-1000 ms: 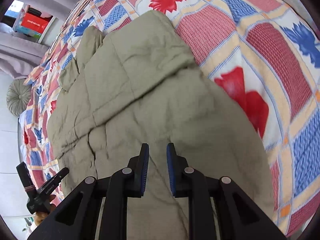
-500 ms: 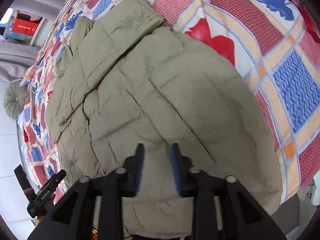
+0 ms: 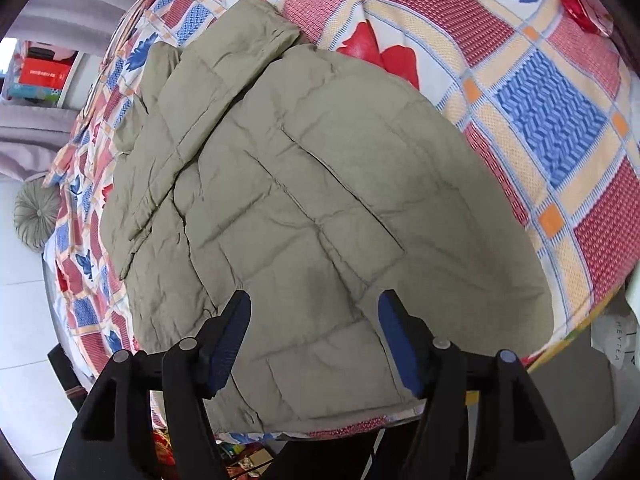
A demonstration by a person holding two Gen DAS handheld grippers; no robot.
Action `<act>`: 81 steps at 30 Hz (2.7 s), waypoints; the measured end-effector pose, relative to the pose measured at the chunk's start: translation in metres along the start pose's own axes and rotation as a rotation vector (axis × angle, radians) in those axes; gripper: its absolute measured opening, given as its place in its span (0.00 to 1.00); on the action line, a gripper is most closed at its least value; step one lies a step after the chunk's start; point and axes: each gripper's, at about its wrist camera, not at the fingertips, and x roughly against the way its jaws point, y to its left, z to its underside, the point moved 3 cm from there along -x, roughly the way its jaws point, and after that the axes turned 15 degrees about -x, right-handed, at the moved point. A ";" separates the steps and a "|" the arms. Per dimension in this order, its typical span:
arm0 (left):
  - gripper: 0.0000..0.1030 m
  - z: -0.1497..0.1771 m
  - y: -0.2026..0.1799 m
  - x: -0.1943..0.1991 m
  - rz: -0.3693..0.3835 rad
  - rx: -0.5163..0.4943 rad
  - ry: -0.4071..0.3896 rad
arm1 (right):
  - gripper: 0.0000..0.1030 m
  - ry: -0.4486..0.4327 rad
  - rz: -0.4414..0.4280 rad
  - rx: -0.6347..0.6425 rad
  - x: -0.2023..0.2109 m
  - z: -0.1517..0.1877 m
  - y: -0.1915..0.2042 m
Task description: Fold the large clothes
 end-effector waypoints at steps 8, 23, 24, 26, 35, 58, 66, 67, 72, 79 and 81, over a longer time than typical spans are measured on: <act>0.99 0.030 0.021 0.006 0.117 0.054 0.032 | 0.80 -0.010 -0.035 -0.091 0.013 0.002 -0.029; 0.99 0.121 0.065 -0.003 0.502 0.308 0.105 | 0.83 0.025 -0.127 -0.399 0.005 0.013 -0.130; 0.99 0.127 0.064 -0.004 0.528 0.321 0.119 | 0.83 0.033 -0.123 -0.410 0.000 0.017 -0.132; 0.99 0.141 0.061 -0.008 0.560 0.347 0.148 | 0.83 0.062 -0.148 -0.423 -0.010 0.024 -0.133; 0.99 0.134 0.031 -0.031 0.612 0.367 0.137 | 0.84 0.115 -0.214 -0.417 -0.034 0.027 -0.108; 0.99 0.110 0.023 -0.062 0.628 0.409 0.113 | 0.84 0.190 -0.285 -0.412 -0.045 0.026 -0.092; 0.09 0.084 0.013 -0.046 0.630 0.315 0.078 | 0.81 0.207 -0.368 -0.431 -0.051 0.028 -0.077; 0.09 0.079 0.014 -0.040 0.632 0.302 0.054 | 0.72 0.212 -0.368 -0.421 -0.049 0.027 -0.072; 0.09 0.056 0.022 -0.006 0.599 0.259 -0.058 | 0.10 0.208 -0.316 -0.382 -0.041 0.020 -0.061; 0.09 0.031 0.037 0.023 0.568 0.208 -0.125 | 0.08 0.158 -0.377 -0.282 -0.011 0.008 -0.029; 0.09 0.033 0.038 0.023 0.568 0.186 -0.094 | 0.08 0.152 -0.380 -0.260 -0.007 0.004 -0.020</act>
